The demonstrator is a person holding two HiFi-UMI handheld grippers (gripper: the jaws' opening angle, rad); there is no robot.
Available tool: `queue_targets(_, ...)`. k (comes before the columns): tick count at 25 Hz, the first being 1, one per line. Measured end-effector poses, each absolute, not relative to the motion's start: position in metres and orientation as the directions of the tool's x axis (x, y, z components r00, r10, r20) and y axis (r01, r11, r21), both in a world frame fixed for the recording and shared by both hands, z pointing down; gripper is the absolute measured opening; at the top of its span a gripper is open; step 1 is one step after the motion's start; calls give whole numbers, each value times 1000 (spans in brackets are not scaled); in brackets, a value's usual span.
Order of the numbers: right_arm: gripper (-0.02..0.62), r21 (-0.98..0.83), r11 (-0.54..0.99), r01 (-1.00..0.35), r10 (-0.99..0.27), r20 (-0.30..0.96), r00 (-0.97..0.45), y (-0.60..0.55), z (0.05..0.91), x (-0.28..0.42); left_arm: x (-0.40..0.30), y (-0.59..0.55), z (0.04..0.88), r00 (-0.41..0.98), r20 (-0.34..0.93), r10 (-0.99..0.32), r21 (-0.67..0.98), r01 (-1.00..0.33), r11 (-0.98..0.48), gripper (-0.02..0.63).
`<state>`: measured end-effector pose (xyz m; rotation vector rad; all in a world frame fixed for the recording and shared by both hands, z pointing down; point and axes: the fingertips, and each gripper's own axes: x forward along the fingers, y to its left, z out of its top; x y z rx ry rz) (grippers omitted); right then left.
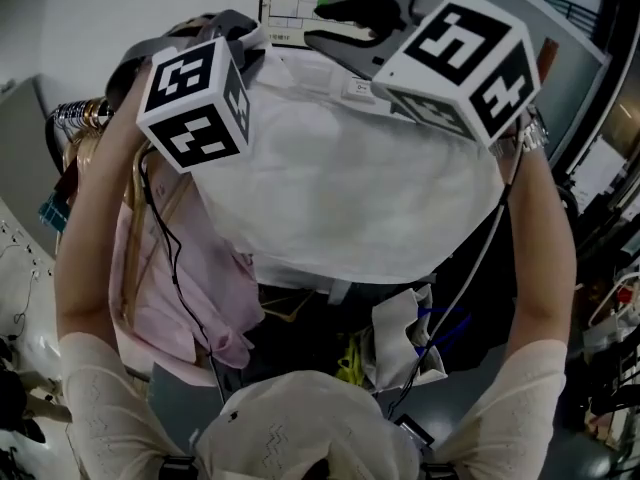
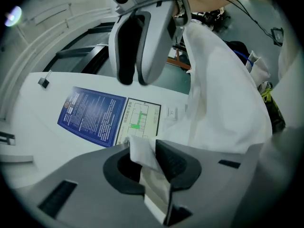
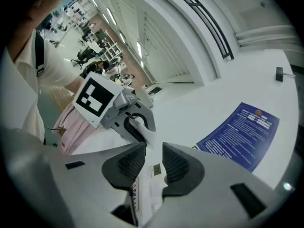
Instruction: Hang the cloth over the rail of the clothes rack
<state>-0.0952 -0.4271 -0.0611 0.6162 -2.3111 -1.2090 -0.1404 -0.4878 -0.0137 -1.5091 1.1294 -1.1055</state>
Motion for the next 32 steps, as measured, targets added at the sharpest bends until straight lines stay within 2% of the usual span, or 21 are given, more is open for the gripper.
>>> queue_targets(5, 117, 840, 526, -131, -581, 242, -777, -454, -45, -136, -137, -484, -14, 213, 108, -971, -983, -125, -137, 55)
queue_targets(11, 115, 855, 513, -73, -588, 288, -756, -458, -38, -154, -141, -484, -12, 241, 143, -960, -978, -114, -175, 55)
queue_targets(13, 51, 862, 504, -59, -601, 300, -741, -458, -36, -157, -143, -484, -14, 250, 141, -958, -977, -121, -175, 55)
queue_targets(15, 34, 875, 481, -53, -617, 296, -729, -458, -37, -159, -145, -485, -16, 256, 144, -956, -975, -127, -180, 55)
queue_targets(23, 20, 862, 502, -76, -642, 311, -701, -467, -33, -158, -148, -481, -19, 264, 119, -957, -977, -139, -160, 55)
queue_targets(27, 20, 859, 500, -114, -661, 293, -691, -475, -34, -156, -145, -474, -31, 304, 53, -951, -973, -198, -118, 57)
queue_targets(32, 20, 852, 499, -160, -676, 267, -687, -480, -41, -154, -143, -466, -49, 343, -14, -939, -959, -272, -85, 96)
